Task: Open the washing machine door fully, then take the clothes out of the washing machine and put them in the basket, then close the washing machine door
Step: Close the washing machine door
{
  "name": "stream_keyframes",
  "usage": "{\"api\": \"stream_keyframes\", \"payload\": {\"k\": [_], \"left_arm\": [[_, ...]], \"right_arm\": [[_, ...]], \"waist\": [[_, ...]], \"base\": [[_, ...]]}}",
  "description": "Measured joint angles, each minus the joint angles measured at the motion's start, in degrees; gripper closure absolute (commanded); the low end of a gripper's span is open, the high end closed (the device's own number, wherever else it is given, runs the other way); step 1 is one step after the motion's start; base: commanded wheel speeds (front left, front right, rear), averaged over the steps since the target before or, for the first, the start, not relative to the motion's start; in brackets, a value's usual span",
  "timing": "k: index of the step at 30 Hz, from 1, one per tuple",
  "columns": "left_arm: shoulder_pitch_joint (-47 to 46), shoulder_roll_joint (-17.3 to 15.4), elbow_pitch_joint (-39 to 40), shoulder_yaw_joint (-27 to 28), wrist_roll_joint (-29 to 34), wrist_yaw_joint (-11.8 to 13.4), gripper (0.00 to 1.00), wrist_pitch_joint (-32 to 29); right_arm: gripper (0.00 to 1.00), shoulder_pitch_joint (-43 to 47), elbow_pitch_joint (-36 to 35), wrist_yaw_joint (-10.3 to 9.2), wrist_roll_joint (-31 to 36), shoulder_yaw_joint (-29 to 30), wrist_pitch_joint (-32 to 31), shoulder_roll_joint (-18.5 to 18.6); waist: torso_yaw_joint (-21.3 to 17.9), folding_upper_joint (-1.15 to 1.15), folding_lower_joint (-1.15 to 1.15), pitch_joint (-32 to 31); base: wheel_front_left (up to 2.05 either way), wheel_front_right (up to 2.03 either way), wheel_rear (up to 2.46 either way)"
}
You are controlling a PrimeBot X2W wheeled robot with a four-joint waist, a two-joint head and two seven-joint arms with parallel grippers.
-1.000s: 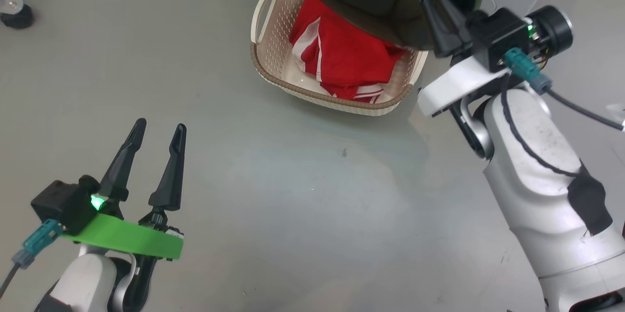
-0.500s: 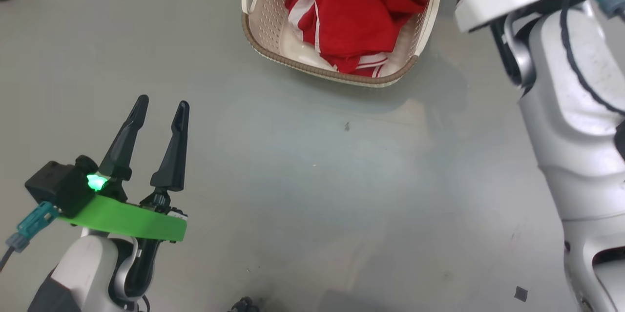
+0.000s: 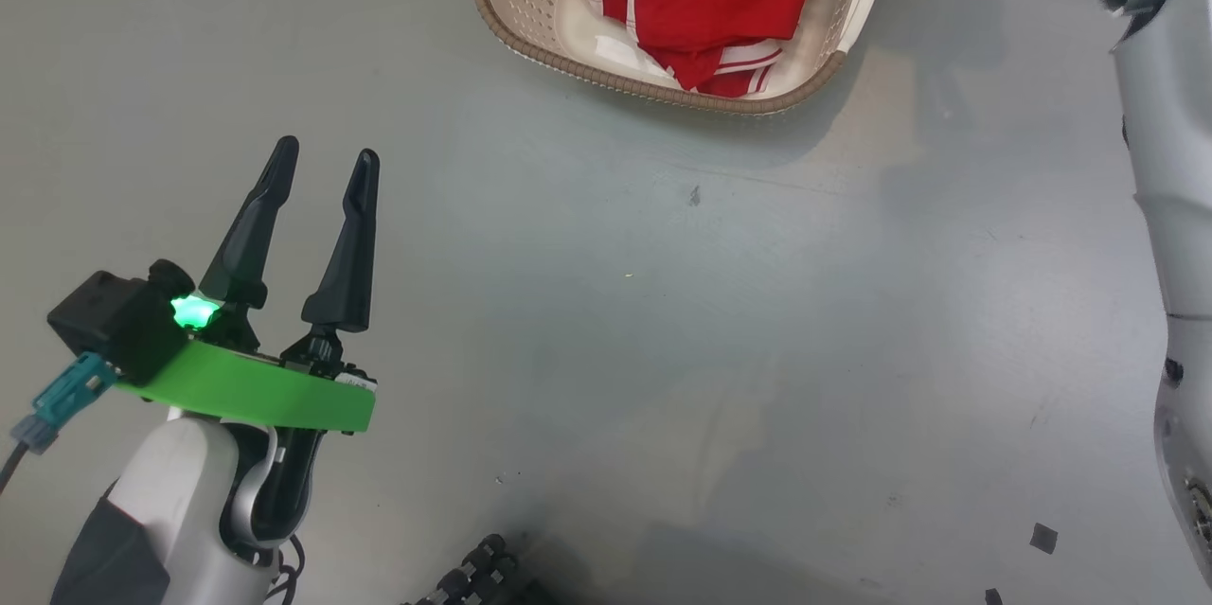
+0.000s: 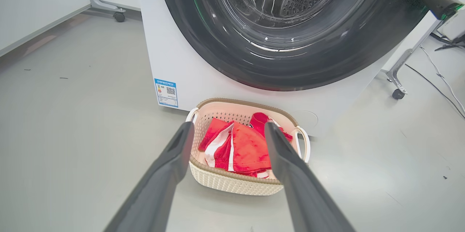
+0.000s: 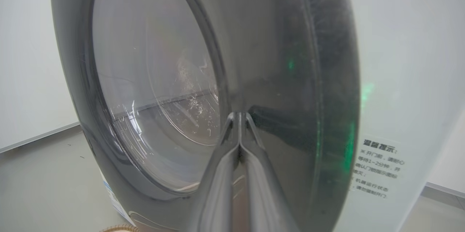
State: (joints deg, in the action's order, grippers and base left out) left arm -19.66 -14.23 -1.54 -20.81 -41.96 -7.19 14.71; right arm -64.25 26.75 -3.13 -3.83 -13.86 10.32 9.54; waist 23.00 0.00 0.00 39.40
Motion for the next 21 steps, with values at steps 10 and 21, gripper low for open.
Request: {"api": "stream_keyframes", "payload": {"k": [10,21], "left_arm": [[-1.05,0.67,-1.22,-0.29,-1.36,0.00,0.00,0.00],[-2.09,0.94,-2.14,-1.20,-1.37,0.00,0.00,0.00]], "right_arm": [[1.00,-6.36,2.63,-1.15,1.21,1.51,-1.26,1.13],[1.00,-7.92,4.75,-1.89,0.76,4.12,-0.44,-0.66]], "waist": [[0.89,0.00,0.00,2.36],[1.22,0.00,0.00,2.79]], "base": [[0.00,0.00,0.00],[0.00,0.00,0.00]]}}
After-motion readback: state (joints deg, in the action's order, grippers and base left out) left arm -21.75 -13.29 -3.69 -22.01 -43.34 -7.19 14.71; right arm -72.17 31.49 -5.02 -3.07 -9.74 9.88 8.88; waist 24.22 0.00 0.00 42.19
